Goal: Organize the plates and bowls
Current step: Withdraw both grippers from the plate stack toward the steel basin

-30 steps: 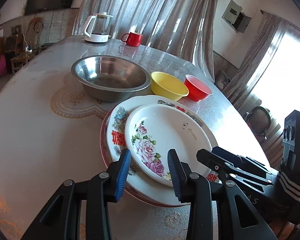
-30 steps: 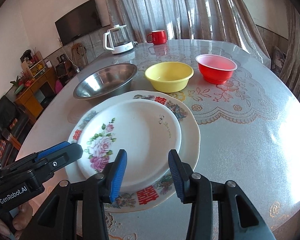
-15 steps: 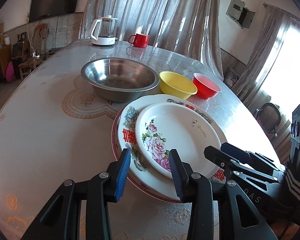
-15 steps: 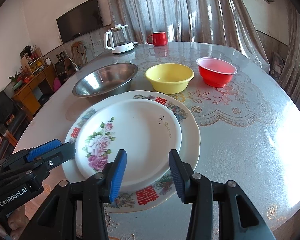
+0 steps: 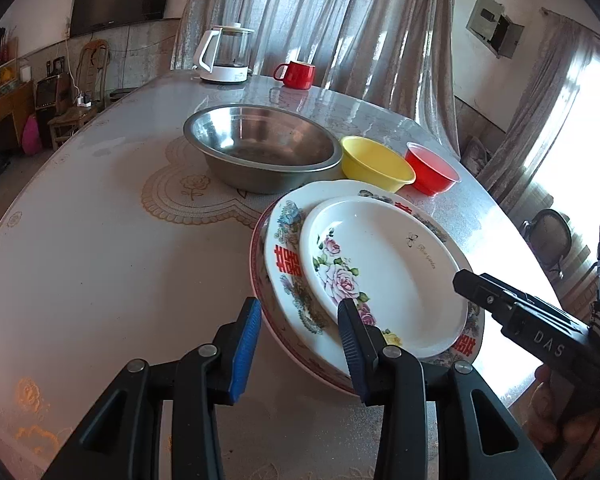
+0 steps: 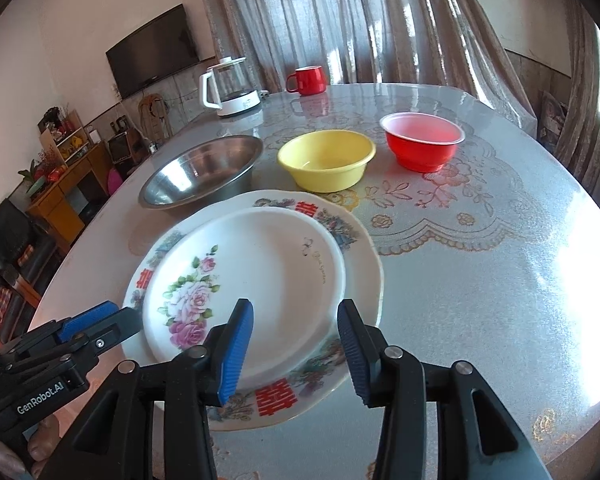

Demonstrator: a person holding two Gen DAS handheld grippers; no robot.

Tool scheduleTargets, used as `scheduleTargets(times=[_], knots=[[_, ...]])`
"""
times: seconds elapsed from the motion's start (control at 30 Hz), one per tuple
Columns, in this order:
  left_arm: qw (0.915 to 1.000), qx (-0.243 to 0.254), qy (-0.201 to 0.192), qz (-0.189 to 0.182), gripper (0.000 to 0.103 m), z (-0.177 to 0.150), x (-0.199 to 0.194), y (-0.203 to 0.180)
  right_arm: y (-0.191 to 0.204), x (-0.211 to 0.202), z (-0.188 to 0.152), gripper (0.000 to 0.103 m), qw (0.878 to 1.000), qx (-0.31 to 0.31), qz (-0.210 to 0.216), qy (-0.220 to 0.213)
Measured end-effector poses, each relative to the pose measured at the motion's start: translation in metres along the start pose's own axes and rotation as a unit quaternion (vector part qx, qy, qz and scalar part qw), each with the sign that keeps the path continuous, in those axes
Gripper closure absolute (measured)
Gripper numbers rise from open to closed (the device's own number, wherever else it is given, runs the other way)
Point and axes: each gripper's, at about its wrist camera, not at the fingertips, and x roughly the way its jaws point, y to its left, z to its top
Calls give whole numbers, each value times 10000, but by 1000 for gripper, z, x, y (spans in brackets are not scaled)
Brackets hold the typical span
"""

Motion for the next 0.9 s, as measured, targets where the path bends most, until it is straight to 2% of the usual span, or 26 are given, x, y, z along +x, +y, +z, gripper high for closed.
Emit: scheduleTargets(times=[0.2, 0.3, 0.37, 0.43, 0.5, 0.7, 0.9], knots=[[9999, -72, 49, 62, 63, -3, 2, 6, -16, 2, 8, 60, 9999, 120, -5, -104], [9999, -99, 42, 92, 61, -6, 0, 8, -15, 6, 9, 68, 9998, 51, -90, -157], [9999, -126, 24, 100, 61, -7, -2, 9, -11, 10, 10, 71, 10000, -23, 25, -91], [9998, -136, -12, 123, 61, -7, -5, 10, -4, 15, 7, 76, 9997, -211, -77, -18], [9998, -147, -51, 148, 61, -8, -8, 10, 3, 16, 4, 76, 9990, -353, -253, -38], [9991, -168, -95, 377, 61, -11, -16, 7, 6, 14, -2, 76, 9989, -414, -213, 15], [9977, -146, -180, 642, 60, -12, -26, 10, 10, 11, -7, 67, 9990, -407, -188, -11]])
